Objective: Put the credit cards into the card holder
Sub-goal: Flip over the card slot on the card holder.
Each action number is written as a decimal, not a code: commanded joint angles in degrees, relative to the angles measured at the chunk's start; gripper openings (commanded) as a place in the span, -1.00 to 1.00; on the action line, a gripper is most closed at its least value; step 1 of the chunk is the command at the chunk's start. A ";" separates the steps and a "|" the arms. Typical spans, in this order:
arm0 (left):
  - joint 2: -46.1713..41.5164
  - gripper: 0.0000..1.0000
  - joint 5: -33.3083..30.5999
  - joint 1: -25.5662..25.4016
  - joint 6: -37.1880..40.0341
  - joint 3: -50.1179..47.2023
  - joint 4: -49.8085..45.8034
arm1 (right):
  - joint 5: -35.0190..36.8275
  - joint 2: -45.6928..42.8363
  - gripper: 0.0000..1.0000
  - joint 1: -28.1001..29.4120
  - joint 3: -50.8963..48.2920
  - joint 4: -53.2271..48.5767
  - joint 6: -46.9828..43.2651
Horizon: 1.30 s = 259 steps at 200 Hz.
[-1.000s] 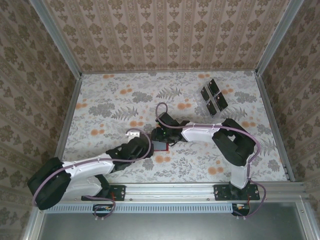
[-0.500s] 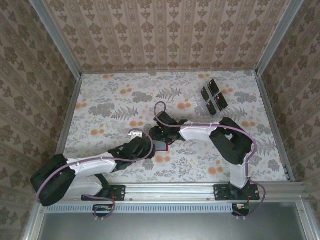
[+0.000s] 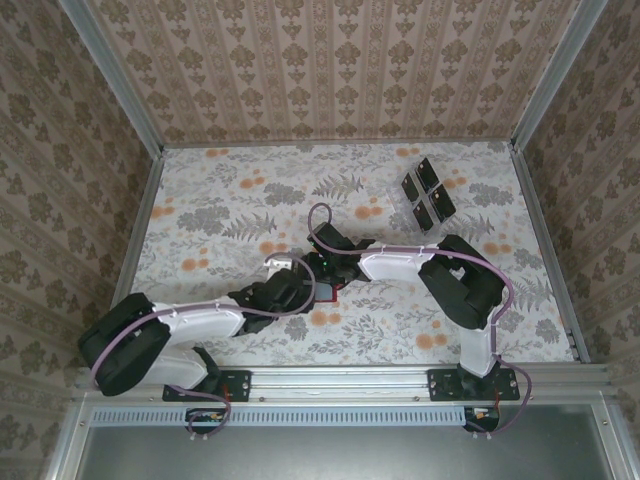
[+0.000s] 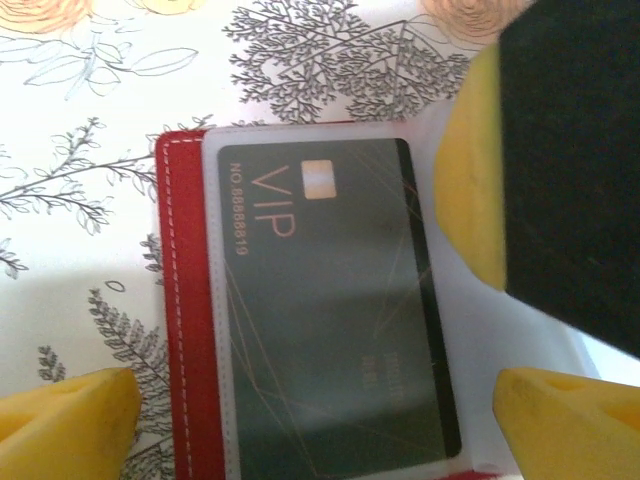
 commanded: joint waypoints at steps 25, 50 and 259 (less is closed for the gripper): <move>4.17 1.00 -5.83 -0.48 -4.08 2.84 -7.49 | -1.92 0.97 0.01 0.24 1.54 -0.83 0.97; 5.80 1.00 -6.03 -0.78 -5.66 2.33 -7.93 | -2.16 0.34 0.02 -0.14 2.20 -1.45 0.41; 5.36 0.99 -5.32 -1.13 -6.80 1.31 -7.41 | -4.02 -2.19 0.03 -2.03 -3.32 3.48 0.36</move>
